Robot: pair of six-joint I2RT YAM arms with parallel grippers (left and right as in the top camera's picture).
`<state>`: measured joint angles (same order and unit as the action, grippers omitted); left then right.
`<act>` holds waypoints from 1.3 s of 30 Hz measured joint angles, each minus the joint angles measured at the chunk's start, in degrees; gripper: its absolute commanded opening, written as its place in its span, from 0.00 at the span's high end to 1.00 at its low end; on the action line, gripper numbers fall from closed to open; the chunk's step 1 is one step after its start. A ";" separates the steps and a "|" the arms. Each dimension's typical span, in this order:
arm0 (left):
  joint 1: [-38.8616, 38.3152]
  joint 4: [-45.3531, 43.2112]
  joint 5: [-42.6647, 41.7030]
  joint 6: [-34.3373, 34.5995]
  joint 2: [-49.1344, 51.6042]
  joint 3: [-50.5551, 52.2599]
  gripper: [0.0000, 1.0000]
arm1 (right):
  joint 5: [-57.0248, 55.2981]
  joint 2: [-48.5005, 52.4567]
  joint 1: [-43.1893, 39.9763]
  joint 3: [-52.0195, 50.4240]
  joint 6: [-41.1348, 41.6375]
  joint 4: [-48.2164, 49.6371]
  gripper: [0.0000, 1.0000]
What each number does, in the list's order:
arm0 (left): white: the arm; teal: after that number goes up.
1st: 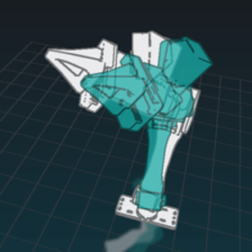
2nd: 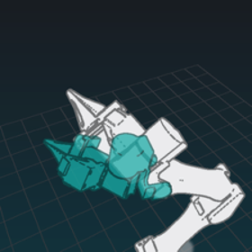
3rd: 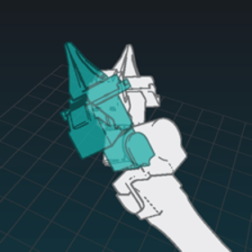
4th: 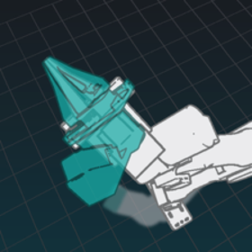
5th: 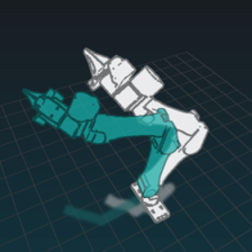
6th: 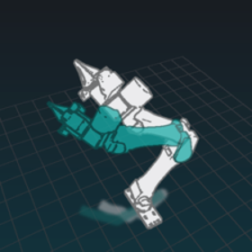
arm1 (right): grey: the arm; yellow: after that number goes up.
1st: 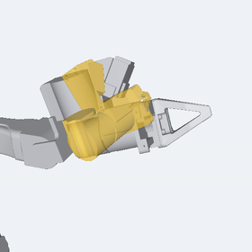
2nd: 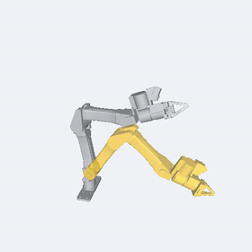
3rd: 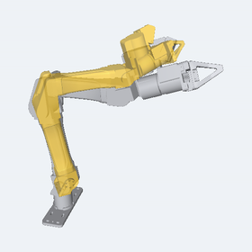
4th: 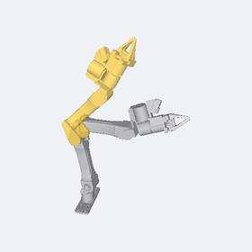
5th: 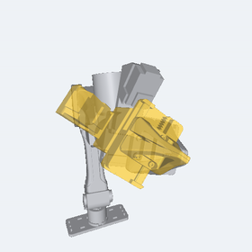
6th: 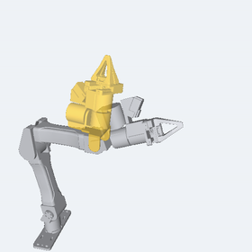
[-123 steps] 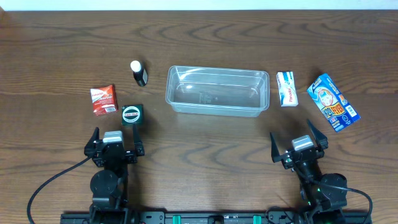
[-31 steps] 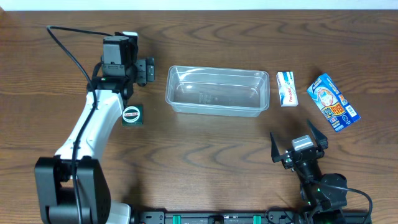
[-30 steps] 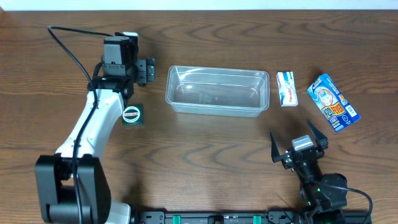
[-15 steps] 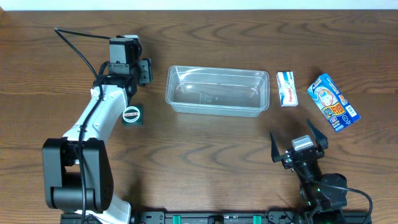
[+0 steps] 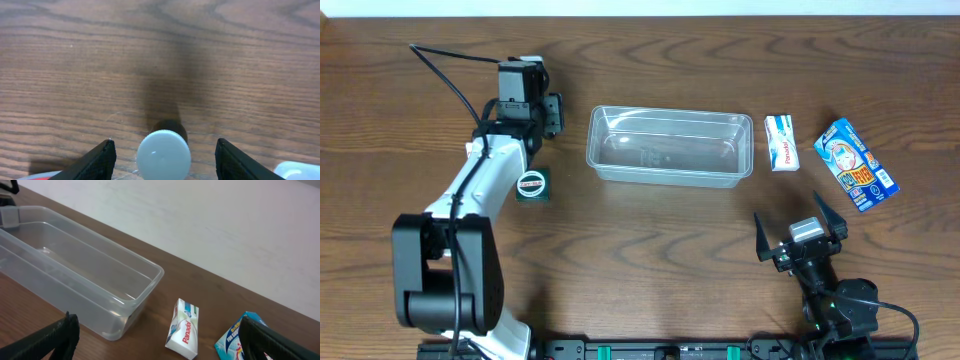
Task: Pack container
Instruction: 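Reach the left gripper to the dark bottle and grasp its cap, then lift the bottle with the left gripper and move it over the container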
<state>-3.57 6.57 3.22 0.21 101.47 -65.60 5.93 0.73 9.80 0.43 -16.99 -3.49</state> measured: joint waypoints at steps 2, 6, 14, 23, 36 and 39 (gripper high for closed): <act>-0.02 -0.17 0.22 0.20 0.31 -0.02 0.45 | 0.00 0.00 0.00 0.00 -0.02 0.00 0.01; -0.02 -0.90 0.22 0.00 0.35 -0.02 0.47 | 0.02 0.00 0.00 0.00 0.00 0.02 0.01; -0.02 -1.07 0.26 0.00 0.35 0.00 0.57 | 0.00 0.00 0.00 0.00 0.00 0.02 0.01; 0.00 -1.09 0.39 0.00 0.35 0.00 0.65 | 0.00 0.00 0.00 0.00 -0.02 0.00 0.01; 0.00 -1.88 0.39 0.02 0.22 0.00 0.67 | 0.00 0.00 0.00 0.00 -0.02 0.02 0.01; 0.00 -1.77 0.42 0.02 -0.39 -0.02 0.67 | 0.02 0.00 0.00 0.00 0.00 0.02 0.01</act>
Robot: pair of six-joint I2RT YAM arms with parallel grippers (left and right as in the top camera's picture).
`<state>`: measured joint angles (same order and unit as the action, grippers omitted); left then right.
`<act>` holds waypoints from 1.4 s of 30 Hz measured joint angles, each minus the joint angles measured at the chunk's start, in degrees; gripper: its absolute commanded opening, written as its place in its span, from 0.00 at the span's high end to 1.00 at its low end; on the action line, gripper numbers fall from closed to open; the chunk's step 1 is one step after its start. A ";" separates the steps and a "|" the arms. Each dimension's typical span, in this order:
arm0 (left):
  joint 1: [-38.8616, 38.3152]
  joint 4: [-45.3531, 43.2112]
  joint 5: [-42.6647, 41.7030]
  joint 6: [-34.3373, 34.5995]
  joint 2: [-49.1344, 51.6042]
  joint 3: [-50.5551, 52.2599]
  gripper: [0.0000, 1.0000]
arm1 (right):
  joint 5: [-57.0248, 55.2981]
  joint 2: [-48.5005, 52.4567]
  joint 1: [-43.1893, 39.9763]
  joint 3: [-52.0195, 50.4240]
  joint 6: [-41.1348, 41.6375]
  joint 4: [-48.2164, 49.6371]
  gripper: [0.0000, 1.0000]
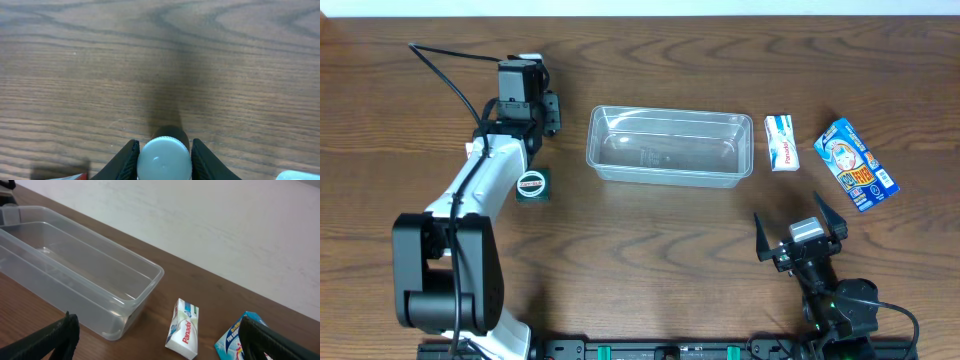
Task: Pack container
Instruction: 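Lift the bottle with the left gripper and move it over the container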
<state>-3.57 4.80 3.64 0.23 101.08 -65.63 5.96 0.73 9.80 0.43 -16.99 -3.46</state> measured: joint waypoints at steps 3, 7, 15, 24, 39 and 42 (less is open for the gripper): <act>-0.02 0.33 -0.02 0.00 -1.88 0.02 0.67 | -0.02 0.00 0.00 0.00 -0.02 -0.02 0.01; -0.02 1.86 0.00 0.24 -5.57 0.02 0.67 | -0.02 0.00 0.00 0.00 -0.02 0.00 0.01; -0.02 9.33 0.00 4.07 -14.99 0.02 0.72 | -0.02 0.00 0.00 0.00 0.00 -0.02 0.01; -3.85 15.04 0.22 9.33 -25.73 0.02 0.72 | -0.02 0.00 0.00 0.00 0.00 0.00 0.01; -14.36 15.39 1.31 13.11 -26.12 0.02 0.72 | -0.02 0.00 0.00 0.00 -0.02 -0.02 0.01; -15.21 14.71 1.66 13.35 -25.07 0.02 0.72 | -0.02 0.00 0.00 0.00 0.00 0.00 0.01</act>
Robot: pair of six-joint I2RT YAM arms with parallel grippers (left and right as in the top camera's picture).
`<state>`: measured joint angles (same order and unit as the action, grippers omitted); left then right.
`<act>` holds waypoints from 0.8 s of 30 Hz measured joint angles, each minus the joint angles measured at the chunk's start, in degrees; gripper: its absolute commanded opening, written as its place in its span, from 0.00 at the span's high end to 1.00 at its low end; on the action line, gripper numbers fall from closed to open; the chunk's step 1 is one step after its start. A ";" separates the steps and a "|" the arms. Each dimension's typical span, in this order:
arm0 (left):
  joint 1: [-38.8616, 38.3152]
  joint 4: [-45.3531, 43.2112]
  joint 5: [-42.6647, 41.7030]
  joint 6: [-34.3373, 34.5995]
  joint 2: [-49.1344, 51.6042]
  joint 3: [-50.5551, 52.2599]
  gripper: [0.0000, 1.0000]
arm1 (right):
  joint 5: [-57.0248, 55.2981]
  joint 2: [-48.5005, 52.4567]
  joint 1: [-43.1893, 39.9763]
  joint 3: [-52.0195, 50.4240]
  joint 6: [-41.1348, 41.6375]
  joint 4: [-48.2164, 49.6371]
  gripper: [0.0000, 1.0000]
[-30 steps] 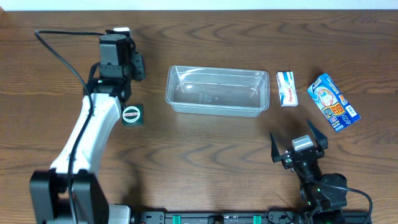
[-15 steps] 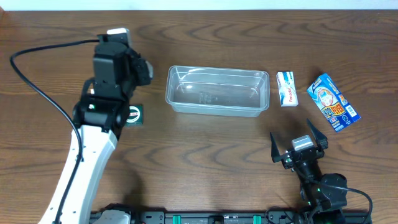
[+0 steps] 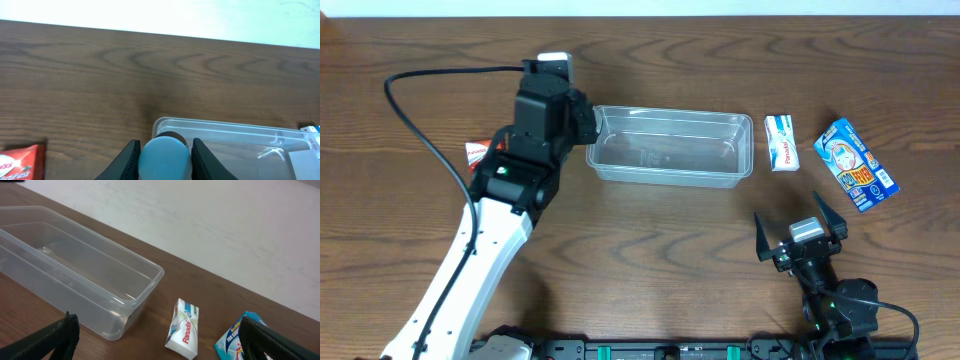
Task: Pack container
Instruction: 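Lift the bottle with the left gripper and move it over the container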
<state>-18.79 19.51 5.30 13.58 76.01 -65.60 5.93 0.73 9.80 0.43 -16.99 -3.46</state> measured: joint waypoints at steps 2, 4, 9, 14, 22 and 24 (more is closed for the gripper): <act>-0.96 -0.79 0.28 0.02 1.07 0.00 0.72 | 0.00 0.00 0.00 0.00 0.00 0.00 0.01; -2.01 -1.75 0.48 0.07 2.19 0.00 0.72 | 0.00 0.00 0.00 0.00 -0.02 -0.02 0.01; -4.87 -2.82 3.50 0.17 5.05 0.00 0.71 | 0.00 0.00 0.00 0.00 0.00 0.00 0.01; -6.73 -3.30 7.32 0.15 7.58 0.00 0.72 | 0.00 0.00 0.00 0.00 0.00 -0.02 0.01; -6.93 -4.92 9.01 0.17 11.28 0.00 0.71 | 0.00 0.00 0.00 0.00 0.00 0.00 0.01; -6.95 -5.40 9.11 0.15 12.41 0.00 0.72 | 0.00 0.00 0.00 0.00 -0.02 0.00 0.01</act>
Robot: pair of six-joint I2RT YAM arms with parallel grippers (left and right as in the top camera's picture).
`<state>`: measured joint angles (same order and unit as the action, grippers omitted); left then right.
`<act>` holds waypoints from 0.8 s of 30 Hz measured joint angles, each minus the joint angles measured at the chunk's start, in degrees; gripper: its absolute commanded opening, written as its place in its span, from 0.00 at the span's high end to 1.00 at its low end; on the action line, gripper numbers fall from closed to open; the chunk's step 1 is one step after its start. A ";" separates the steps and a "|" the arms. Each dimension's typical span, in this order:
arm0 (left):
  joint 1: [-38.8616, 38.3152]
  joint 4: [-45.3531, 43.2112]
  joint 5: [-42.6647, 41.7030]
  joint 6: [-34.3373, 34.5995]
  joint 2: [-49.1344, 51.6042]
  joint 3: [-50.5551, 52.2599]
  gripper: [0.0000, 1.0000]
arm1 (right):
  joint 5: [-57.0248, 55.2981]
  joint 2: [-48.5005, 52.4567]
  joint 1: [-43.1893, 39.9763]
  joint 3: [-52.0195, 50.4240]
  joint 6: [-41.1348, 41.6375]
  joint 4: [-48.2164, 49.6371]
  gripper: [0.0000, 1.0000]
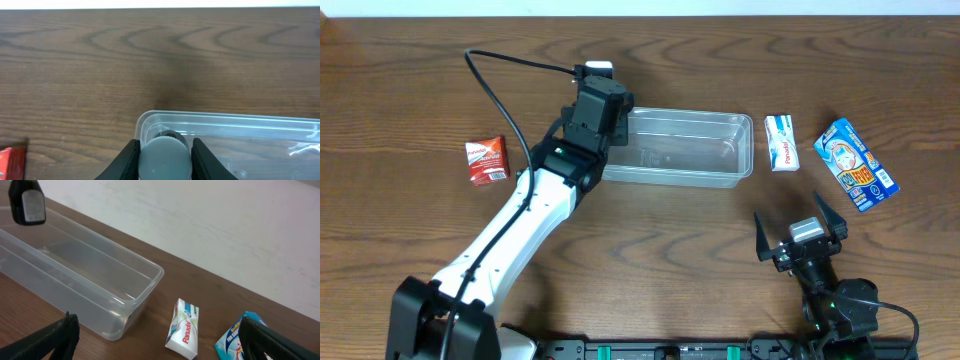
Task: Pack container
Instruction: 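Lift the bottle with the left gripper and move it over the container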
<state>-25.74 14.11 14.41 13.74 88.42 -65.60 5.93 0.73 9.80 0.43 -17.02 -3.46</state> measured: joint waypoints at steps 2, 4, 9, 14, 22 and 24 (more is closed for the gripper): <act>0.00 -0.68 0.04 0.07 1.03 0.00 0.71 | 0.02 0.00 0.00 0.00 0.02 0.00 0.01; 0.00 -1.07 0.20 0.57 1.99 0.00 0.72 | 0.00 0.00 0.00 0.00 0.00 0.00 0.01; 0.00 -1.53 0.61 1.57 3.96 0.00 0.72 | 0.02 0.00 0.00 0.00 0.02 0.00 0.01; 0.00 -2.19 2.49 2.43 5.92 0.00 0.72 | 0.00 0.00 0.00 0.00 0.00 0.00 0.01; 0.00 -2.38 4.04 4.33 7.08 0.00 0.72 | 0.00 0.00 0.00 0.00 0.00 -0.02 0.01; 0.00 -2.36 4.09 4.98 7.08 0.00 0.72 | 0.00 0.00 0.00 0.00 0.02 -0.02 0.01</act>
<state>-25.74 11.75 18.50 18.72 95.50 -65.60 5.93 0.73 9.80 0.43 -16.99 -3.49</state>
